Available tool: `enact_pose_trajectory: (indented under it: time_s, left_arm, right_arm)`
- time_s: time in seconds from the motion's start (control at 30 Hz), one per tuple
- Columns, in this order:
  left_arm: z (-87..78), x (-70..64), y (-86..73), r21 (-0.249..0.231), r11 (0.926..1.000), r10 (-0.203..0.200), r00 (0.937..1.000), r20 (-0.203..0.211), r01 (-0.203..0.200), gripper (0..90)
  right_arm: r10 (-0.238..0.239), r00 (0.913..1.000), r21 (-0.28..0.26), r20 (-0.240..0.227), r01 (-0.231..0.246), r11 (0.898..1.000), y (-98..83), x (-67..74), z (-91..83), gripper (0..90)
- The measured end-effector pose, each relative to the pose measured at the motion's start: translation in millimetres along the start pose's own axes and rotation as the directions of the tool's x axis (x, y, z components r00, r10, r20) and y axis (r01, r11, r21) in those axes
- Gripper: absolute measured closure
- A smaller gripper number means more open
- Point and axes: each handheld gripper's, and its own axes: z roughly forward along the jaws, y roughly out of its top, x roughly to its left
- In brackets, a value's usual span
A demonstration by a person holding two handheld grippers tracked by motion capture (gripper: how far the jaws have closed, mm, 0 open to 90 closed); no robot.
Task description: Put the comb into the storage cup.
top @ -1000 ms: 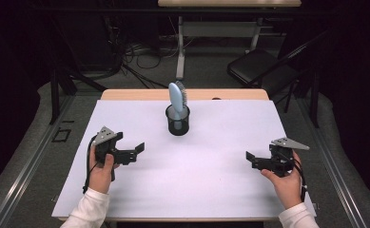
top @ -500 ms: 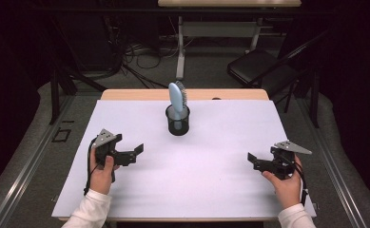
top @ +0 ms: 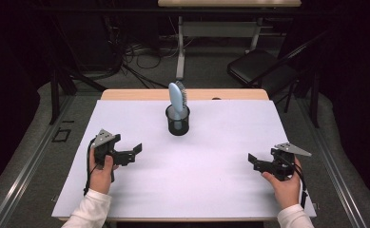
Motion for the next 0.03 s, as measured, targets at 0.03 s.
enact_pose_trajectory:
  time_s: [0.03]
  left_arm:
    - [0.3, 1.3, 0.1, 0.005, 1.0000, -0.003, 1.0000, -0.005, 0.003, 0.5]
  right_arm:
    - [0.001, 1.0000, -0.003, 0.002, -0.001, 1.000, -0.2, 0.1, 0.0, 0.7]
